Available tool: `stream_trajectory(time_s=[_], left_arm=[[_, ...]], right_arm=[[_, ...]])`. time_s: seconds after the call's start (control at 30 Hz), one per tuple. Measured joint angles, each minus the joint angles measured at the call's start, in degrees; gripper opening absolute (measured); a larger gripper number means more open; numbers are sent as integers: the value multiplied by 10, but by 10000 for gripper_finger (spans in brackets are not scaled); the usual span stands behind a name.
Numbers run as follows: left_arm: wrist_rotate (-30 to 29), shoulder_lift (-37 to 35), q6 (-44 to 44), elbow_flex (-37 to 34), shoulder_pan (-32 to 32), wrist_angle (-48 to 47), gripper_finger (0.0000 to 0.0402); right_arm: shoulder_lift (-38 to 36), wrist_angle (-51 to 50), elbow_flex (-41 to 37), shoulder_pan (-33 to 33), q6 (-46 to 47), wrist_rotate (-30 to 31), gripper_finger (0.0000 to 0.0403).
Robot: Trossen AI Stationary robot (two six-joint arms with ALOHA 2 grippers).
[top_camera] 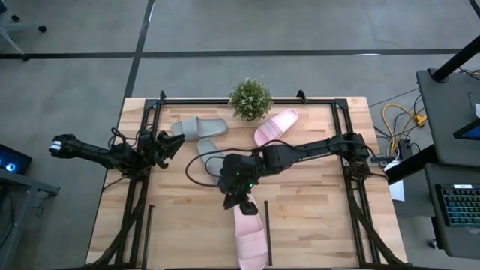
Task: Pick and place slides into the shelf
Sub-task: Put the bottom pink slipper on the shelf
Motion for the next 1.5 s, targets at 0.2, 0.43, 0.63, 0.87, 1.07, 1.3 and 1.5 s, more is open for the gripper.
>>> stream_trajectory(time_s=[0.2,0.43,0.63,0.87,1.07,1.3,1.5], left_arm=[[0,0,1,0,0,0,123],[0,0,1,0,0,0,123],[0,0,1,0,0,0,123],[0,0,1,0,0,0,123],[0,0,2,0,0,0,123],[0,0,2,0,0,0,123],[0,0,2,0,0,0,123]], right_arm=[[0,-5,0,0,-28,25,9],[0,-46,0,-5,-84,40,9],[0,-69,-1,-6,-104,44,9],[0,-91,-2,-6,-117,44,9],[0,-114,-2,-6,-129,44,9],[0,-116,-2,-6,-128,43,8],[0,-126,-1,-6,-125,39,8]])
